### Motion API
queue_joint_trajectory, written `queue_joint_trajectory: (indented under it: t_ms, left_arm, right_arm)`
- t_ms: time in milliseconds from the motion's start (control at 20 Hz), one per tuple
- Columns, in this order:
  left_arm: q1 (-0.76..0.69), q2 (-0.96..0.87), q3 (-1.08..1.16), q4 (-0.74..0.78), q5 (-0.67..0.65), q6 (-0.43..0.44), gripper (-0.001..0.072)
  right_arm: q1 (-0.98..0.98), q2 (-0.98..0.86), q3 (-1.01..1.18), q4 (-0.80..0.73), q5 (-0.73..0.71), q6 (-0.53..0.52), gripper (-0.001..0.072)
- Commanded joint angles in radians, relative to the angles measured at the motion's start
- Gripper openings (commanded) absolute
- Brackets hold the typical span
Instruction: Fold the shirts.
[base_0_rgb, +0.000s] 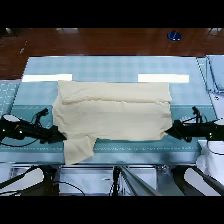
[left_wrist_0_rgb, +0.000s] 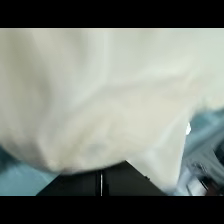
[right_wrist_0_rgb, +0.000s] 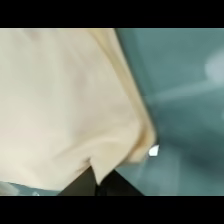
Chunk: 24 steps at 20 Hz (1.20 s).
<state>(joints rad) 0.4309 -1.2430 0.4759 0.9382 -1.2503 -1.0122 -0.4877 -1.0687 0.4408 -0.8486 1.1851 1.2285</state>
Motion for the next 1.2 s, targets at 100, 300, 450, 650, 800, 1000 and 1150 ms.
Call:
queue_joint_trajectory:
  t_ms: [100,300,450,650,800,1000,1150]
  left_arm:
    - [0.0,0.214,0.205,-0.153,-0.081,0.013,0.0028]
    - [-0.031,0.221,0.283,-0.164,-0.067,-0.04,0.0029]
    - [-0.044,0.212,0.321,-0.254,-0.006,-0.036,0.0029]
    - [-0.106,0.06,0.46,-0.288,0.009,-0.036,0.0029]
    - [-0.162,-0.114,0.596,-0.288,0.008,-0.042,0.0029]
    - [-0.169,-0.268,0.759,-0.287,0.008,-0.076,0.003]
    - [-0.169,-0.351,0.84,-0.28,0.008,-0.1,0.003]
  right_arm:
    - [0.015,0.224,0.221,0.082,0.108,-0.006,0.0021]
    - [0.015,0.243,0.254,0.095,0.082,0.011,0.0021]
    - [0.015,0.241,0.254,0.14,-0.032,0.006,0.0021]
    - [0.031,0.145,0.254,0.22,-0.105,-0.034,0.0021]
    - [0.103,0.031,0.27,0.248,-0.211,-0.059,0.0021]
    - [0.175,-0.151,0.386,0.238,-0.294,-0.064,0.0021]
    - [0.182,-0.273,0.472,0.237,-0.319,-0.063,0.0021]
